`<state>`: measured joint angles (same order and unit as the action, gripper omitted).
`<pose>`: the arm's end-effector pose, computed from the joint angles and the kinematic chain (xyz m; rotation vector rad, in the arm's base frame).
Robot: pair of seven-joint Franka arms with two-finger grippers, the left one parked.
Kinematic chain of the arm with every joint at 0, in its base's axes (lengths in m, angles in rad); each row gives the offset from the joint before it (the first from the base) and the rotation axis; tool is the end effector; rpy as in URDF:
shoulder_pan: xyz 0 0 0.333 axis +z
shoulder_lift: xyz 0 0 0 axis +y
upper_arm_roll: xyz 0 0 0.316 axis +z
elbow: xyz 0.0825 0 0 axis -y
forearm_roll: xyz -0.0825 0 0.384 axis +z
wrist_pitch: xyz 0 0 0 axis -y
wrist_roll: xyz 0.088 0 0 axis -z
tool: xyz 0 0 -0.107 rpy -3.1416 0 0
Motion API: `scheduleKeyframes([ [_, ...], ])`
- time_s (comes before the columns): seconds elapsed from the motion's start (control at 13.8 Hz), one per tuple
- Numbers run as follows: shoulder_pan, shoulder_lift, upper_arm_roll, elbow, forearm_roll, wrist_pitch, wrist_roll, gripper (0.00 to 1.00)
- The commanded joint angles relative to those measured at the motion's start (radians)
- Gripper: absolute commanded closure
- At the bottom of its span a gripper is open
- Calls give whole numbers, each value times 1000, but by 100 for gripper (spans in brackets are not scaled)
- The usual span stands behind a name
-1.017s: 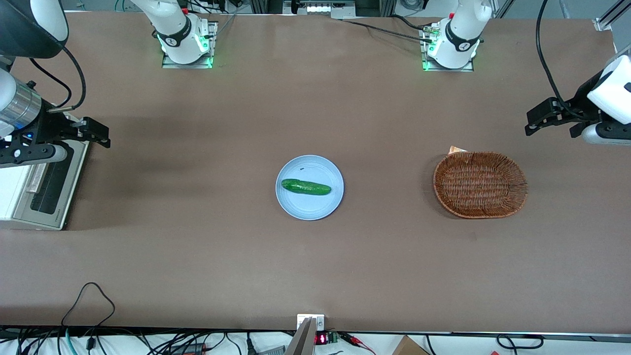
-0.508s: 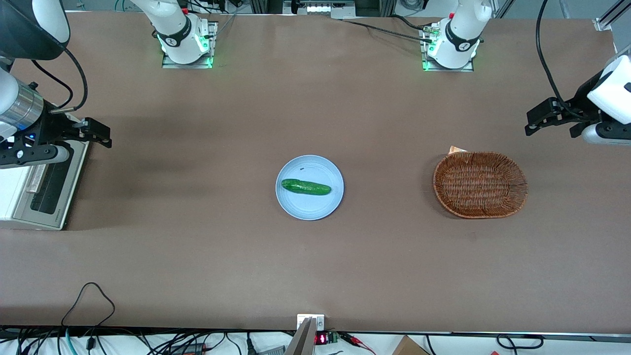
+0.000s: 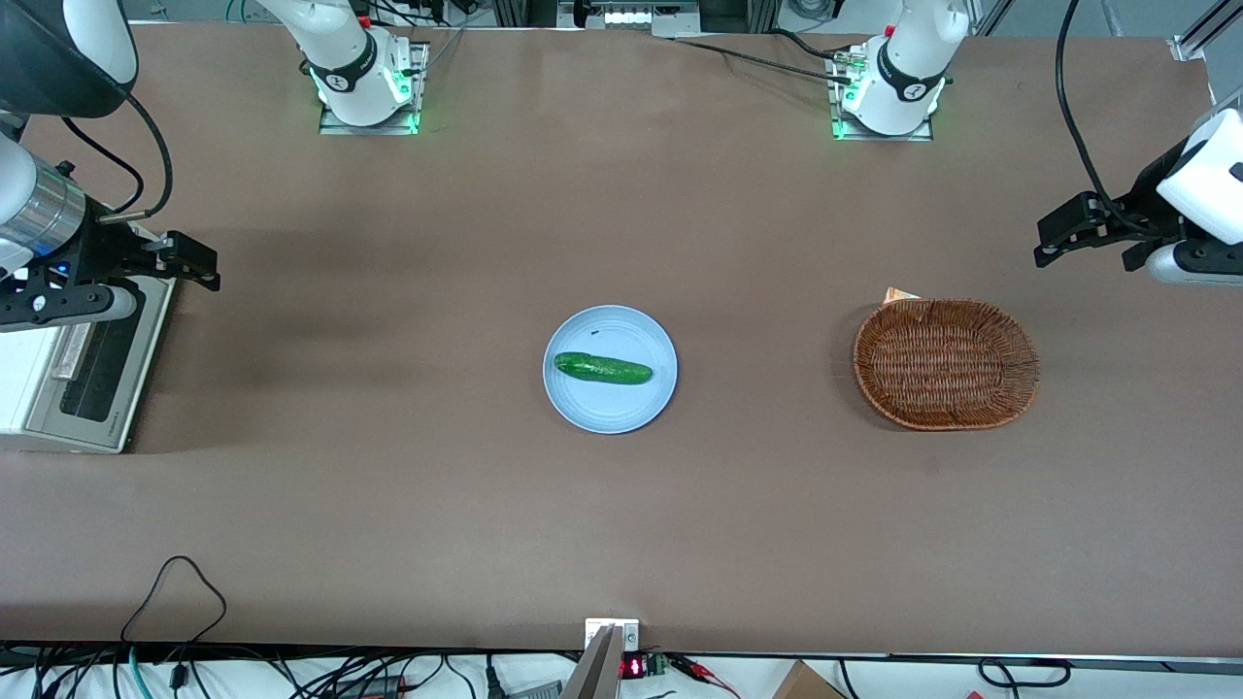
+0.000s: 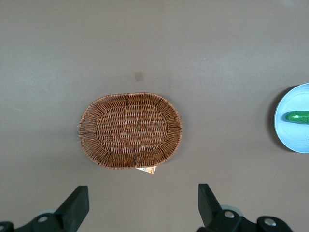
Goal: Open oven door with right arm only
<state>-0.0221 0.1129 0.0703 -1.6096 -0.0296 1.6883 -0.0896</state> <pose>0.5934 0.0238 0.5514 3.1126 0.2205 -0.0536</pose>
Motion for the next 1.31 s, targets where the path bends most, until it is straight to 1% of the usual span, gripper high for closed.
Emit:
scheduleKeyframes([
  [0.0,-1,-9,5,2,4,-13,-4,0],
  [0.44,-1,-7,5,0,4,-16,-7,1],
  [0.51,-1,-7,5,0,5,-22,-4,9],
  [0.58,-1,-7,6,2,7,-24,-7,36],
  [0.65,-1,-7,5,4,19,-32,-9,72],
  [0.73,-2,-7,3,4,45,-42,-3,92],
  [0.8,-4,-7,2,4,57,-41,-1,100],
  [1.09,-4,-1,2,2,56,-41,2,100],
  [1.23,-4,10,0,-1,37,-32,36,100],
])
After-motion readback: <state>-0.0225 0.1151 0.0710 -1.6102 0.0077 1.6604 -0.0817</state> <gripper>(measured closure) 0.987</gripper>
